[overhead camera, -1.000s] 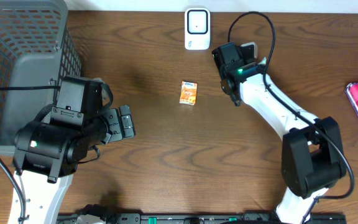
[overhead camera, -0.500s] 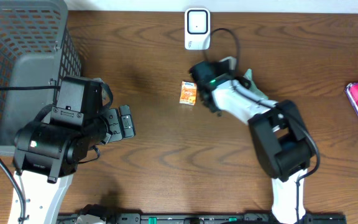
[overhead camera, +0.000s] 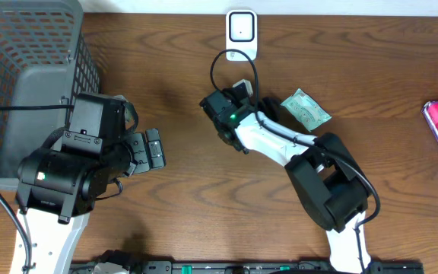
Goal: Scan the item barcode
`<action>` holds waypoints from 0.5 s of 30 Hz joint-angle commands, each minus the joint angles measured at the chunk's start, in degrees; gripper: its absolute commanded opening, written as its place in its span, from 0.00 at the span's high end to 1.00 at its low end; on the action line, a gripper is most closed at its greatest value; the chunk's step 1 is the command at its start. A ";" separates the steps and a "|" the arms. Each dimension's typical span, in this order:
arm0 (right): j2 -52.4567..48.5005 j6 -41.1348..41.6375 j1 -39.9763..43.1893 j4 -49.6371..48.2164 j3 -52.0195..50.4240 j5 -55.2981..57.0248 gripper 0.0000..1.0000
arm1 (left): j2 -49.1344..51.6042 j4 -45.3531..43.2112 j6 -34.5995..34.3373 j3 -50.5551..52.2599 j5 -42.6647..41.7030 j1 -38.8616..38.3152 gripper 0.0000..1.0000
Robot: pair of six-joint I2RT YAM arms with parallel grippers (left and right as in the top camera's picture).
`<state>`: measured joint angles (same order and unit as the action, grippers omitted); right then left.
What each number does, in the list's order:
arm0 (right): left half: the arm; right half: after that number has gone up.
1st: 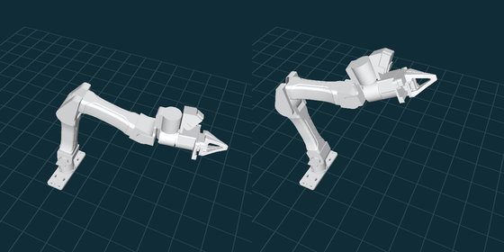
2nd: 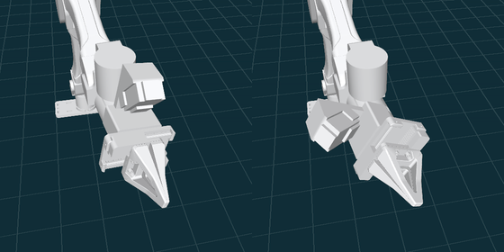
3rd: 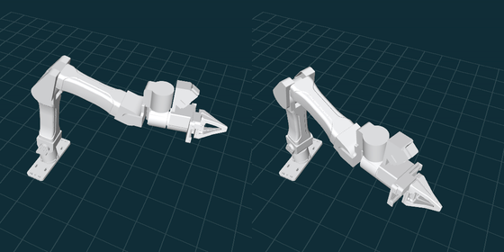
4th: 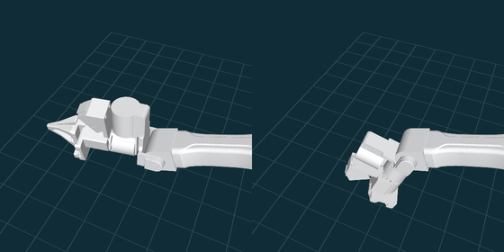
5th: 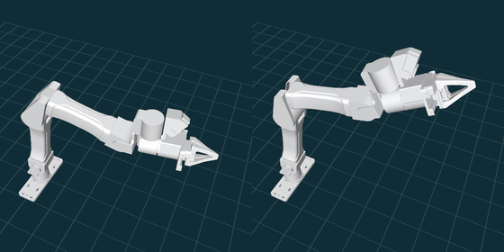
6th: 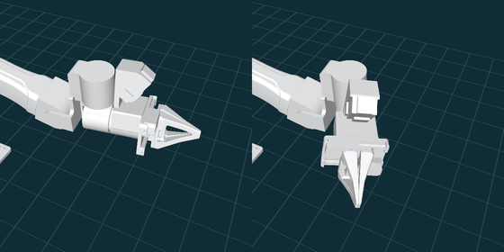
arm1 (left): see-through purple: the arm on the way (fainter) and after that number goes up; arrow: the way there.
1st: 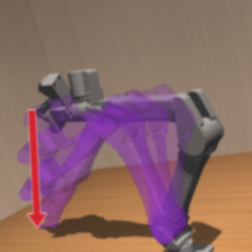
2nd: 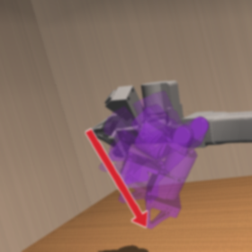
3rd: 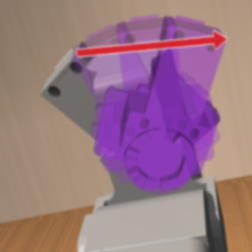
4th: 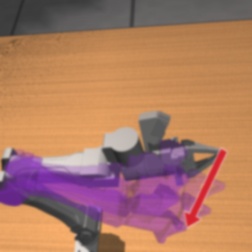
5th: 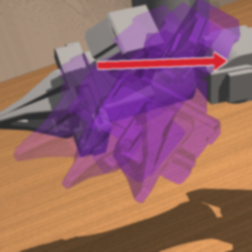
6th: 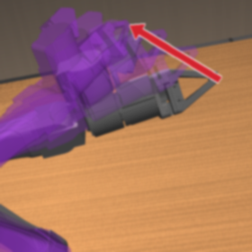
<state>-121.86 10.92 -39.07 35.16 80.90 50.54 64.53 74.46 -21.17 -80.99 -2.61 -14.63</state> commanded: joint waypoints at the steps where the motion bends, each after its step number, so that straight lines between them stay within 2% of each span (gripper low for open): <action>1: 1.29 -4.59 3.08 1.11 1.03 0.33 0.21 | 0.20 0.09 -0.33 -0.22 0.72 0.22 0.02; 5: 1.20 -4.59 6.93 1.49 0.72 -1.14 0.24 | 0.20 0.09 -0.33 -0.22 0.74 0.22 0.02; 9: 1.20 -7.98 11.02 1.97 0.68 -9.35 0.24 | 0.20 0.09 -0.35 -0.22 0.74 0.22 0.02; 15: 1.20 -14.25 16.61 2.36 -0.55 -16.68 0.18 | 0.20 0.09 -0.35 -0.22 0.74 0.22 0.02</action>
<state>-121.38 0.93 -24.40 37.30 80.93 39.55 64.53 74.43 -21.17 -80.99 -2.61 -14.63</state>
